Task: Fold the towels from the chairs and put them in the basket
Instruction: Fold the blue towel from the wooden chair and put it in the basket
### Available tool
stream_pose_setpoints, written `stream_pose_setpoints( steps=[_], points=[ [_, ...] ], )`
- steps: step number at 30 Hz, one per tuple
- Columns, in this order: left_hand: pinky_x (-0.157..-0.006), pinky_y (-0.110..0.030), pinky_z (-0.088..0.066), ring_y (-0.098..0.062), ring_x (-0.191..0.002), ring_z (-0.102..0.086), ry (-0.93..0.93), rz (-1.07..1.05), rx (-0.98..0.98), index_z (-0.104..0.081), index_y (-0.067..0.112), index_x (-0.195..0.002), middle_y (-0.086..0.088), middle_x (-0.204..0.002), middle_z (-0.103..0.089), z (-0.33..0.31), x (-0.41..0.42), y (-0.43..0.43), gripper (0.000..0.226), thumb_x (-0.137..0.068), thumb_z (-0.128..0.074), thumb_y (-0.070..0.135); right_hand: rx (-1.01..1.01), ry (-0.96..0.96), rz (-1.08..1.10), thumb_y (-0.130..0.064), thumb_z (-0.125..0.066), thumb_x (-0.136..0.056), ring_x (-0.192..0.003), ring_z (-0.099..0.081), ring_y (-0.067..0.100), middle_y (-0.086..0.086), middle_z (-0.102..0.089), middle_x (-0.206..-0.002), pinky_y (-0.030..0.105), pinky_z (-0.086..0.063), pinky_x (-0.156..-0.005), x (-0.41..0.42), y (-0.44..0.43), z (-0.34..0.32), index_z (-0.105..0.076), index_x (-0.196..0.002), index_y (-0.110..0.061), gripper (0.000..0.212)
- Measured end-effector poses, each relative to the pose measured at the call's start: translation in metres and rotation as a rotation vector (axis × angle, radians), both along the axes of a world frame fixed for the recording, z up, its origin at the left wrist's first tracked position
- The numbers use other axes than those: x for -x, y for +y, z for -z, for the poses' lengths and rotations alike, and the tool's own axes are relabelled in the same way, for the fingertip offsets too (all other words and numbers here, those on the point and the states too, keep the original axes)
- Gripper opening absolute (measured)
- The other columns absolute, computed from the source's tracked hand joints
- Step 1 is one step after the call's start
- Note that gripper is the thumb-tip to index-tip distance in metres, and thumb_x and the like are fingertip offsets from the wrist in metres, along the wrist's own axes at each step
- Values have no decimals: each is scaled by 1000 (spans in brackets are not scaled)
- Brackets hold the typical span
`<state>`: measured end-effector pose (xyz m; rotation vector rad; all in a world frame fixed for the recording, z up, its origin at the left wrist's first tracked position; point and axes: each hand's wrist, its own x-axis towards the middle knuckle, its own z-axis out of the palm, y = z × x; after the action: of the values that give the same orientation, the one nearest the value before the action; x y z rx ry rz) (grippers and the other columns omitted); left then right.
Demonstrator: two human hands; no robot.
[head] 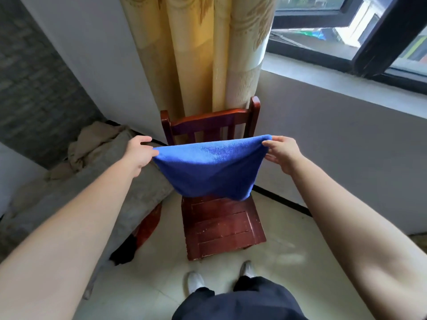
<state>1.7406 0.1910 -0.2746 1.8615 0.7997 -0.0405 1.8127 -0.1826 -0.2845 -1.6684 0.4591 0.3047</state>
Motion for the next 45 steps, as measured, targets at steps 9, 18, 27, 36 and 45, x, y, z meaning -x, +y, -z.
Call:
stream_pose_setpoints(
  steps=[9, 18, 27, 36, 45],
  points=[
    [-92, -32, -49, -24, -99, -61, -13, 115, 8, -62, 4, -117, -15, -106, -67, 25, 9, 0, 34, -86, -62, -11, 144, 4, -116, 13, -59, -85, -94, -64, 24, 13, -65, -114, 30, -58, -71, 6, -9, 12, -66, -125, -13, 48],
    [-79, -25, -44, -20, -90, -61, 122, 426, -267, -74, 10, -105, -4, -99, -68, 32, 8, 0, 38, -69, -82, 0, 632, -214, -443, -7, -80, -73, -87, -66, 15, 5, -75, -97, 26, -51, -92, -4, -9, 16, -74, -117, -16, 45],
    [-82, -31, -47, -30, -95, -61, 175, 536, -624, -77, 21, -85, -7, -98, -71, 61, 18, 4, 32, -79, -58, -3, 881, -315, -766, -11, -73, -84, -93, -60, 19, -2, -61, -92, 28, -45, -88, 6, -23, 35, -78, -108, -26, 28],
    [-73, -28, -41, -28, -100, -62, 352, 590, -783, -69, 39, -98, -1, -106, -69, 78, 29, -3, 20, -90, -60, 23, 1088, -251, -905, -41, -78, -81, -92, -61, 19, -6, -50, -94, 27, -40, -69, 5, -29, 51, -79, -99, -34, 20],
    [-79, -40, -50, -35, -98, -58, 140, 387, -795, -72, 24, -94, -8, -99, -71, 76, 12, -6, 15, -88, -63, 14, 1133, -390, -741, -40, -68, -91, -94, -64, 23, 0, -60, -107, 28, -40, -70, -18, -25, 43, -76, -107, -31, 20]
  ],
)
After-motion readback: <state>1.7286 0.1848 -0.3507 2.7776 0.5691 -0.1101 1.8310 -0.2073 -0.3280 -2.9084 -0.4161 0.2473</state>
